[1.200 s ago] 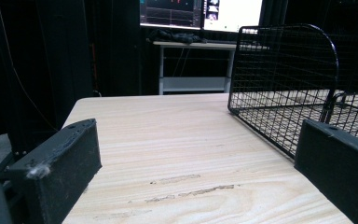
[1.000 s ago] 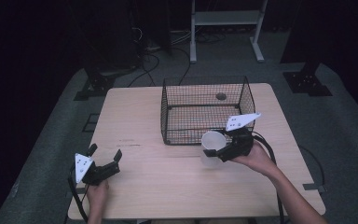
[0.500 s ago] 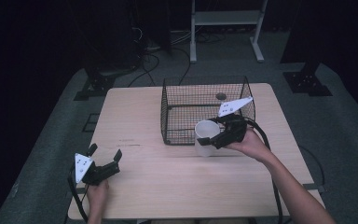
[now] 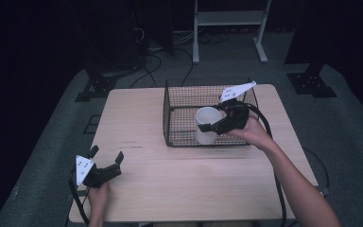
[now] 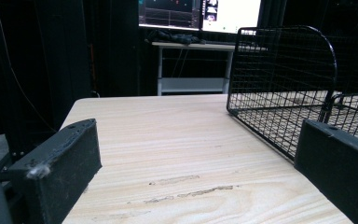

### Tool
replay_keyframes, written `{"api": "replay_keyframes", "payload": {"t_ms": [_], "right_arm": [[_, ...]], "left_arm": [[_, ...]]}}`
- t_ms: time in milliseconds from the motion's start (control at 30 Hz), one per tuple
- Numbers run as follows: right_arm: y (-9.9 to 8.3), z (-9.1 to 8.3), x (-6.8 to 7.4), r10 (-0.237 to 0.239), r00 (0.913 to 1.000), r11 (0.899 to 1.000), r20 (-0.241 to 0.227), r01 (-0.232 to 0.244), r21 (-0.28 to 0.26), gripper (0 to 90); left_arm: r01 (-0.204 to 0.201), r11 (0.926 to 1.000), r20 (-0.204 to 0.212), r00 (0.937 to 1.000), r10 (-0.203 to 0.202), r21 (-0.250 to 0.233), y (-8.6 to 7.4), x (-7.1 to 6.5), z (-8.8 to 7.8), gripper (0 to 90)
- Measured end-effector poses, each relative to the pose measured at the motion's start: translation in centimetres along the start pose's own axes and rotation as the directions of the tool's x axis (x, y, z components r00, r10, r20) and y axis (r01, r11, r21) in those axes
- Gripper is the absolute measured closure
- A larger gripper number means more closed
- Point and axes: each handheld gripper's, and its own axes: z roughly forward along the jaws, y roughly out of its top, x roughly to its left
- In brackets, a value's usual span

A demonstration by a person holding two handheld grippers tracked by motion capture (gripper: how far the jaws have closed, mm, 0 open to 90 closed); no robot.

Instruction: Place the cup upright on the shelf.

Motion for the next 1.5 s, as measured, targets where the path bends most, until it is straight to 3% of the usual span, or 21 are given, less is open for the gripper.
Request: {"api": "replay_keyframes", "payload": {"t_ms": [333, 600, 800, 1133, 1500], "right_arm": [[0.9, 0.6, -1.5, 0.012, 0.9998, 1.0, 0.015, -0.012, -0.002, 18.4], [2.7, 1.5, -2.9, 0.013, 0.9992, 1.0, 0.038, -0.012, -0.013, 18.4], [3.3, 2.2, -4.0, 0.026, 0.9982, 1.0, 0.054, -0.027, 0.005, 18.3], [4.6, 3.3, -4.8, 0.02, 0.997, 1.0, 0.074, -0.021, 0.017, 18.4], [3.7, 4.8, -6.7, 0.054, 0.996, 0.998, 0.071, -0.055, 0.024, 18.4]], "left_arm": [[-0.002, 1.0, 0.0, 1.0, 0.002, 0.0, 0.0, -0.1, 0.0, 0.0], [-0.002, 1.0, 0.0, 1.0, 0.002, 0.0, 0.0, -0.1, 0.0, 0.0], [-0.002, 1.0, 0.001, 1.0, 0.002, 0.0, 0.0, -0.1, 0.0, 0.0], [-0.001, 1.0, 0.001, 1.0, 0.001, -0.001, 0.0, -0.1, 0.0, 0.0], [-0.002, 1.0, 0.001, 1.0, 0.002, -0.001, 0.0, -0.1, 0.0, 0.0]]}}
